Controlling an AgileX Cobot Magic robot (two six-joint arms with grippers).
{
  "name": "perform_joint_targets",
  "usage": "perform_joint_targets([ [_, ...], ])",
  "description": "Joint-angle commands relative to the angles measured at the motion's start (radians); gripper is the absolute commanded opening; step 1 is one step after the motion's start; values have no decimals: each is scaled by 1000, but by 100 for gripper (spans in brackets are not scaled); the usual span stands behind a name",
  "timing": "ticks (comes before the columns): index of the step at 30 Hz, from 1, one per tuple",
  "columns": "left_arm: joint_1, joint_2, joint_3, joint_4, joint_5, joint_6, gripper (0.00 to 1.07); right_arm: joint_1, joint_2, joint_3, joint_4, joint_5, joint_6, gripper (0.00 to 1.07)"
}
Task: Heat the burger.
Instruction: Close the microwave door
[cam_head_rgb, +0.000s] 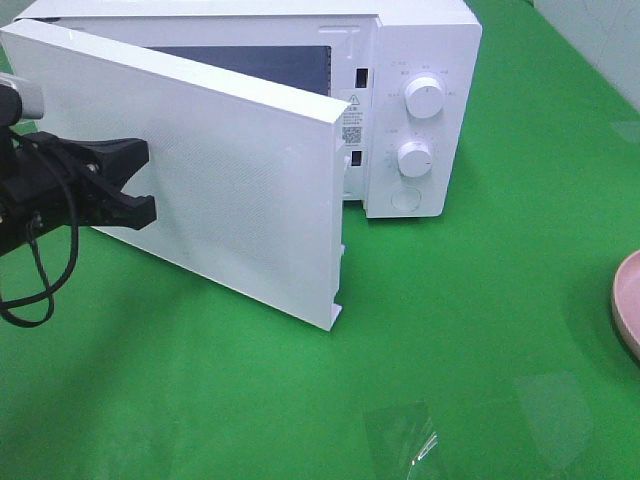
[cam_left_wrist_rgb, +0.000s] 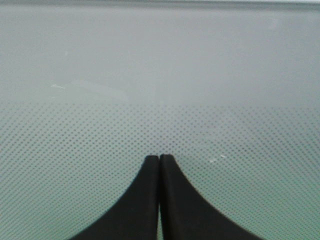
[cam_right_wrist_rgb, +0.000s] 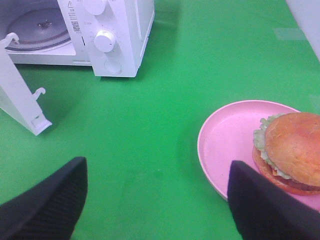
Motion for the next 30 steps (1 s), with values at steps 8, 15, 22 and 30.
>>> perform_joint_targets([
  [8,-80,62,-131,-56,75,7,0,-6,-23,0,-2,-1,-2,76],
  [15,-136,133,-247,-96,145,14,0,-6,-23,0,-2,-1,1,76],
  [22,-163,199,-352,-115,174,20,0,-6,-23,0,-2,-1,1,76],
  [30,-182,255,-459,-135,233,22,0,-6,-23,0,-2,-1,1,76],
])
